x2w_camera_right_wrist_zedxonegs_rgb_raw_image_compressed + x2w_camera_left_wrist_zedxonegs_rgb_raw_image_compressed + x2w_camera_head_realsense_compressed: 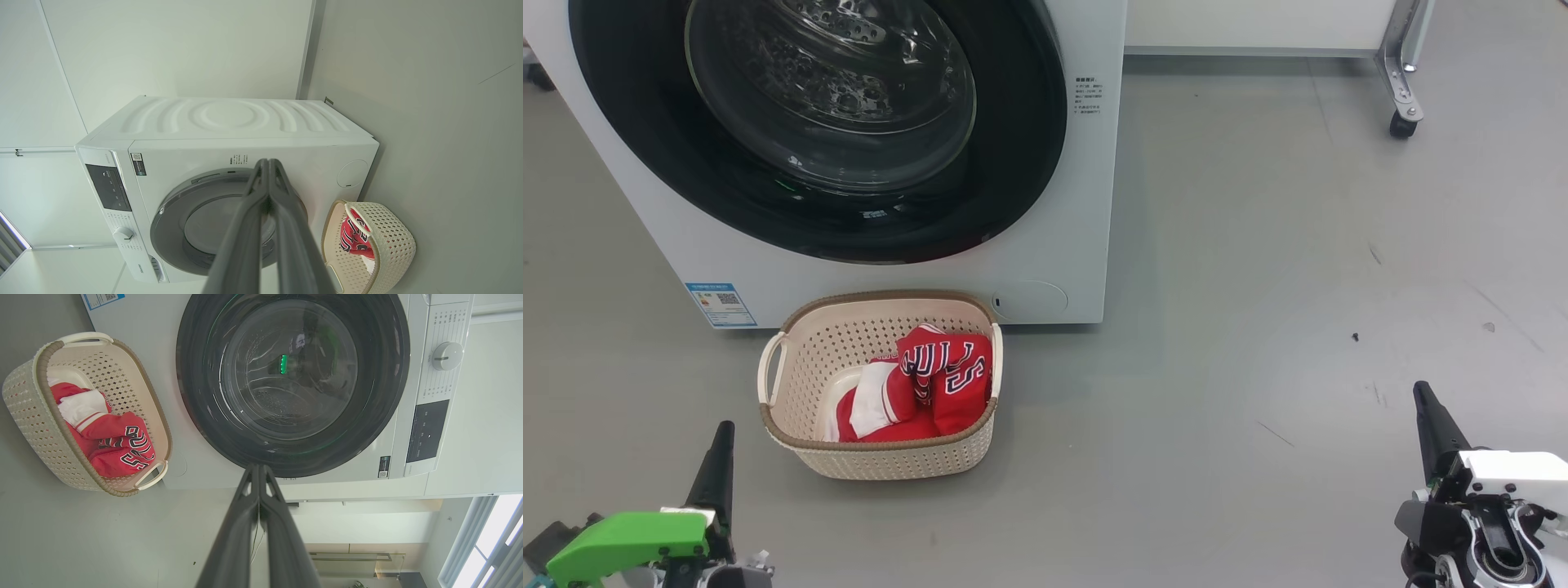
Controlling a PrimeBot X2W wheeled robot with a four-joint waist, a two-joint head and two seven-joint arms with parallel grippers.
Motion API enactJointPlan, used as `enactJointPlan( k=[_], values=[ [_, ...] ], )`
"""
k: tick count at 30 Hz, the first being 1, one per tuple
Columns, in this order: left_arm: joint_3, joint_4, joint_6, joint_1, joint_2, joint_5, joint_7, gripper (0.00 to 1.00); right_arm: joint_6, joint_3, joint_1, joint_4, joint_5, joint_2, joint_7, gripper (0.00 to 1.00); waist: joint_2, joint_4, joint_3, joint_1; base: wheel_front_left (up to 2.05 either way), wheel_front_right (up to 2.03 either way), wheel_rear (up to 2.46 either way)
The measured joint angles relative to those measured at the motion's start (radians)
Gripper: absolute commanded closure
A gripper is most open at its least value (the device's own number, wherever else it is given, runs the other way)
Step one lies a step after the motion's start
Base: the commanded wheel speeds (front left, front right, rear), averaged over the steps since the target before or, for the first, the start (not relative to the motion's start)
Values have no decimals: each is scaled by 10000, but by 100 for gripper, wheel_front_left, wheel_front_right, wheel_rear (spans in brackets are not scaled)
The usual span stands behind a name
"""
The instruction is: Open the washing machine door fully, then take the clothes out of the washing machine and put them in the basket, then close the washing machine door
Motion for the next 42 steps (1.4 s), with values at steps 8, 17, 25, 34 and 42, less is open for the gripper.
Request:
enactJointPlan(
  k=[8, 17, 25, 34, 42],
  values=[
    [6, 0, -2, 0, 0, 0, 0, 100, 0, 0, 0, 0, 0, 0, 0, 100, 0, 0, 0, 0, 0, 0, 0],
    [15, 0, 0, 0, 0, 0, 0, 100, 0, -2, 0, 0, 0, 0, 0, 100, 0, 0, 1, 0, 0, 0, 0],
    [21, -2, -2, 0, 0, 0, 0, 100, 0, -2, 0, 0, 0, 0, 0, 100, 0, 0, 1, 0, 0, 0, 0],
    [25, -2, -2, 0, 0, 0, 2, 100, 0, -2, 0, 0, 0, 0, 0, 100, 0, 0, 1, 0, 0, 0, 0],
    [31, -2, -2, 0, 0, 0, 33, 100, 0, -2, 0, 0, 0, 2, 0, 100, 0, 0, 1, 0, 0, 0, 0]
  ],
)
